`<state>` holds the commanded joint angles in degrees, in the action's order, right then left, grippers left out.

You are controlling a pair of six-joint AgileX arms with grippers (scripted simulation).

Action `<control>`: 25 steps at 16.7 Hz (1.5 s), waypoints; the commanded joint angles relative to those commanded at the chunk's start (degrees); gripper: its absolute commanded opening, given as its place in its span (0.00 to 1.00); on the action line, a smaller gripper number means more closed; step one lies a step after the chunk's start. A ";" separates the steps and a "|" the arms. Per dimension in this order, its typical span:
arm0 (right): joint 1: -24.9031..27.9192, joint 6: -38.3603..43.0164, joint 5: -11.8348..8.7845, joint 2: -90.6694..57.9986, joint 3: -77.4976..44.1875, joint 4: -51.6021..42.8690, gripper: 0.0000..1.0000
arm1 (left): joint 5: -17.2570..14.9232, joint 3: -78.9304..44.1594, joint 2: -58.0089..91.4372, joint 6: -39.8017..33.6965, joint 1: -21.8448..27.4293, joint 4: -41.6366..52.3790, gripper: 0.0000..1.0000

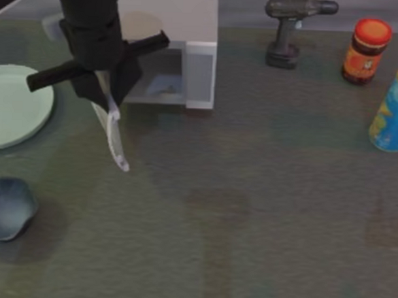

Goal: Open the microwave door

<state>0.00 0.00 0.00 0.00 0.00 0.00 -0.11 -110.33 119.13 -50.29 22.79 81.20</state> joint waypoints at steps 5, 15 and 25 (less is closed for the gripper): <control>0.00 0.00 0.00 0.00 0.00 0.00 1.00 | 0.00 2.15 -0.24 0.10 -0.10 -1.91 0.00; 0.00 0.00 0.00 0.00 0.00 0.00 1.00 | 0.00 2.15 -0.24 0.10 -0.10 -1.91 0.00; 0.00 0.00 0.00 0.00 0.00 0.00 1.00 | 0.00 2.15 -0.24 0.10 -0.10 -1.91 0.00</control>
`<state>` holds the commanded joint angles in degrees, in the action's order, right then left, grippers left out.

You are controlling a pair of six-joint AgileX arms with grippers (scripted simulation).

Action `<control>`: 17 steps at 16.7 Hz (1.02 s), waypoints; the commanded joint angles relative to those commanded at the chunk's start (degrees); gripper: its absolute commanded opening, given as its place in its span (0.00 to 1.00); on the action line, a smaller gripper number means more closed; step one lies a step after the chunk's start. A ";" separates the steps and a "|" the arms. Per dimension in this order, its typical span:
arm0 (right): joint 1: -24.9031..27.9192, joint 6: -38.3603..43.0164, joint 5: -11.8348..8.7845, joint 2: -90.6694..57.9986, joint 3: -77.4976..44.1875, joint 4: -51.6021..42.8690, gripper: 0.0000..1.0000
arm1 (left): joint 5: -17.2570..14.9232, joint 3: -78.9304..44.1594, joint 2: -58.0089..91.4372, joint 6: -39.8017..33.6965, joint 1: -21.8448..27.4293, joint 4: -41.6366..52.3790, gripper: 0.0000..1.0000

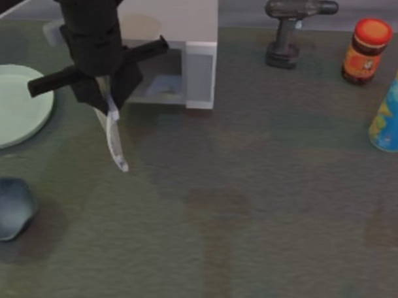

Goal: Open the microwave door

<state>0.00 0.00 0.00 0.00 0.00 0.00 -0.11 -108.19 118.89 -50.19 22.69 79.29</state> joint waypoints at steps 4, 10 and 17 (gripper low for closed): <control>0.00 0.00 0.00 0.00 0.00 0.00 1.00 | -0.09 0.21 -0.38 0.08 0.08 -0.13 0.00; 0.00 0.00 0.00 0.00 0.00 0.00 1.00 | 0.03 5.74 -3.90 3.49 -2.79 -1.84 0.00; 0.00 0.00 0.00 0.00 0.00 0.00 1.00 | 0.03 5.76 -3.91 3.51 -2.81 -1.85 0.00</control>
